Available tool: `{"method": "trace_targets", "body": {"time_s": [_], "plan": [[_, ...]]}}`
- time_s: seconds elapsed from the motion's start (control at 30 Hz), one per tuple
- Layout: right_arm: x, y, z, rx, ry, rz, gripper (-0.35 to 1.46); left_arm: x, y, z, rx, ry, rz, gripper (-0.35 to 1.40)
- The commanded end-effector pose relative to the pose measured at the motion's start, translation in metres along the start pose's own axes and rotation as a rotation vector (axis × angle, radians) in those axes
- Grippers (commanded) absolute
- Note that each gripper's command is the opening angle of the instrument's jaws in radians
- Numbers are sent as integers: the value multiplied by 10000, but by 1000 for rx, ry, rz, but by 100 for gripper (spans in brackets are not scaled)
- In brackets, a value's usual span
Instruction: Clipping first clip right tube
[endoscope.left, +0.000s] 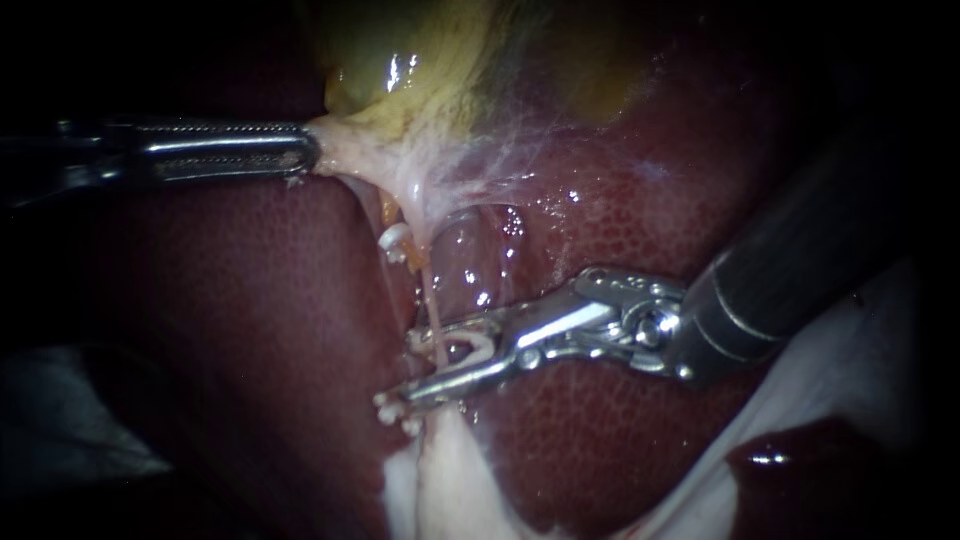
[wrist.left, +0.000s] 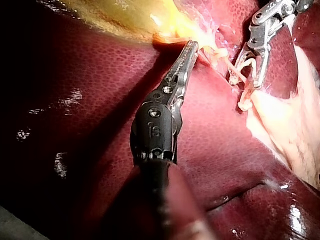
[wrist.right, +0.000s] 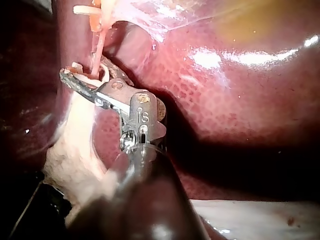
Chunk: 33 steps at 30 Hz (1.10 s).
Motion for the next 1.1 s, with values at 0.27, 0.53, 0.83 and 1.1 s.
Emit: {"method": "trace_targets", "body": {"time_s": [0.27, 0.53, 0.83, 1.1], "plan": [[-3, 8, -19, -44, -13, -3, 45, -1, 0, 0, 0, 0, 0, -35], [4, 3, -46, -65, 1, -19, 45, -1, 0, -1, 0, 0, 0, -35], [7, 0, -63, -65, 1, -25, 45, -1, -1, -2, -1, 0, 0, -35], [10, 0, -70, -68, -6, -33, 46, -1, -1, -3, -1, 0, 0, -35]]}}
